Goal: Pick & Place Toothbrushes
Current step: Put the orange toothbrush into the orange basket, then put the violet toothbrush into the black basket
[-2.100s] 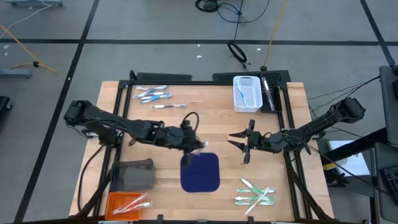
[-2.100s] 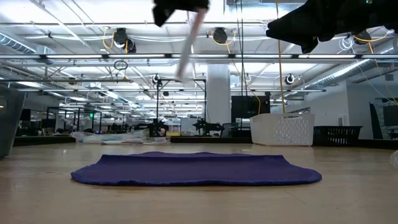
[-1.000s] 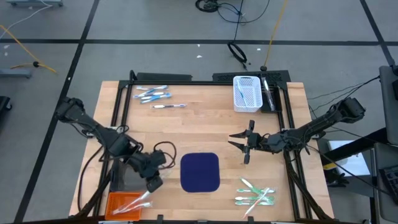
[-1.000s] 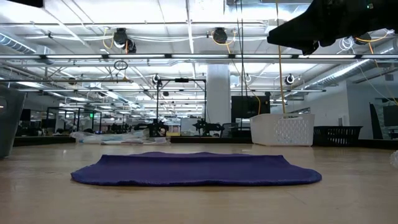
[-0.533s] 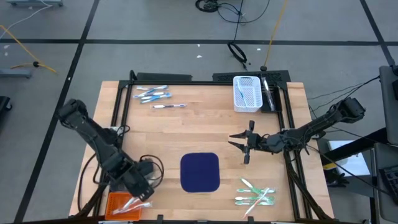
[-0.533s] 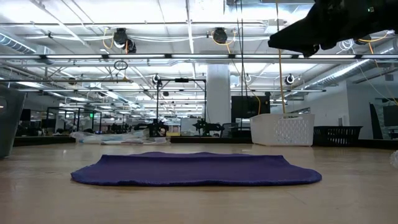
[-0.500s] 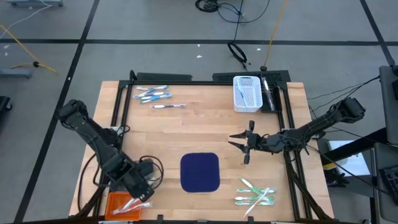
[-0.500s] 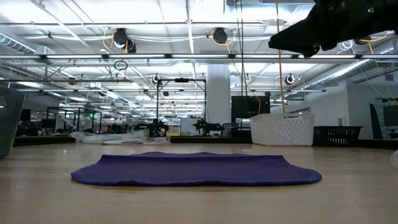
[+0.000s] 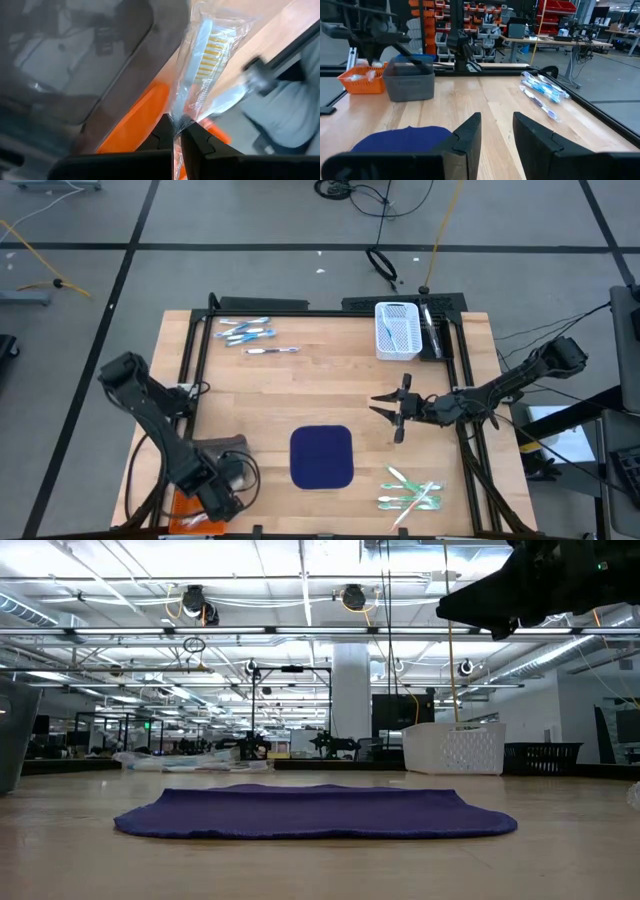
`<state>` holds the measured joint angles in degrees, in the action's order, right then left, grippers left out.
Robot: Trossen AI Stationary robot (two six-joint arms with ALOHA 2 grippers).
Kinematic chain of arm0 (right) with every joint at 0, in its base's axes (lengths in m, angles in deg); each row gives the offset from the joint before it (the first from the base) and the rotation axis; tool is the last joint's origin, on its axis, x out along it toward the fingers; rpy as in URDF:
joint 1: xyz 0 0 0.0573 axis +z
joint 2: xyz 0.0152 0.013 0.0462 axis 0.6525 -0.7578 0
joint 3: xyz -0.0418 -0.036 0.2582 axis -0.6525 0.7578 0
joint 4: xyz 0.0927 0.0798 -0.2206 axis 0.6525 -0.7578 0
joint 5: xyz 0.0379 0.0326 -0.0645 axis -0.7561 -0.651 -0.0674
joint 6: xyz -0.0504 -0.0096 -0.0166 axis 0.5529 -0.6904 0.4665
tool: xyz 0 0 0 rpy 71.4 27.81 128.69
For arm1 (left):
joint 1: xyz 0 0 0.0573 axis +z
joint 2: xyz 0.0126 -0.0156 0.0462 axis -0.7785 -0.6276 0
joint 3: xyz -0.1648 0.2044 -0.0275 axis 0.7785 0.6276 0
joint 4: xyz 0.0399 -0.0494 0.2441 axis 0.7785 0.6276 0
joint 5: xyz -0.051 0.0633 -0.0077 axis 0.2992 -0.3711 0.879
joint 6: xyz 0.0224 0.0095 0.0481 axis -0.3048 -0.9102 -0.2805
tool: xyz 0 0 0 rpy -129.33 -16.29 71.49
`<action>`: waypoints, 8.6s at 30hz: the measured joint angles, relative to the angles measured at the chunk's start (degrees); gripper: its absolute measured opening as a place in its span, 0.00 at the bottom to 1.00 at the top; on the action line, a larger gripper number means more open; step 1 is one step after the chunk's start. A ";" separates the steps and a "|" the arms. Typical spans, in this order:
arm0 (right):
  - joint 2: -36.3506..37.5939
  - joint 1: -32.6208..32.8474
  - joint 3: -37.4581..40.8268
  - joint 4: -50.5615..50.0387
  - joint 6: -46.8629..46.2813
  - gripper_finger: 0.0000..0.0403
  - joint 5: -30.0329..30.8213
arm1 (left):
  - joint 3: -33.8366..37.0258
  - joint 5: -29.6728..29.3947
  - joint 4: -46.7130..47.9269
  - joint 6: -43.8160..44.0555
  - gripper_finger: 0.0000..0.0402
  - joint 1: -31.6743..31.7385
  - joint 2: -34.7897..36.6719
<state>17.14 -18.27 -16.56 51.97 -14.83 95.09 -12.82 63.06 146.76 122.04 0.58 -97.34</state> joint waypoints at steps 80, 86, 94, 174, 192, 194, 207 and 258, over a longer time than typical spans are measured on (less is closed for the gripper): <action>0.00 0.01 0.02 -0.21 0.43 0.26 0.00 | -10.62 -20.76 23.81 -51.49 0.21 37.70 -1.47; 0.00 0.01 0.02 -0.19 0.42 0.26 0.00 | -10.62 -21.95 20.27 -64.01 0.21 48.17 -1.47; 0.00 0.02 0.02 -0.19 0.42 0.26 0.00 | -10.62 -22.80 13.55 -78.55 0.21 61.61 -1.47; 0.00 0.00 0.02 -0.66 0.22 0.26 0.00 | -10.68 -13.60 -9.47 -102.07 0.52 81.59 -25.16; 0.00 0.00 0.02 -0.76 0.22 0.26 -0.02 | -10.58 -12.50 -10.38 -103.72 0.03 81.11 -26.27; 0.01 0.00 0.02 -0.76 0.22 0.26 0.00 | -10.58 -12.08 -10.37 -103.27 0.03 81.14 -26.30; 0.01 -0.02 0.04 -0.50 0.22 0.26 0.00 | -10.34 -9.75 -8.77 -97.00 0.00 78.32 -18.11; 0.02 -3.78 0.04 15.39 0.19 0.26 -0.17 | -10.30 -8.79 -62.95 -96.66 0.01 48.55 -12.48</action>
<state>17.17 -22.05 -16.52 67.36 -14.64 94.92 -23.12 54.27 83.81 25.39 49.12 -109.82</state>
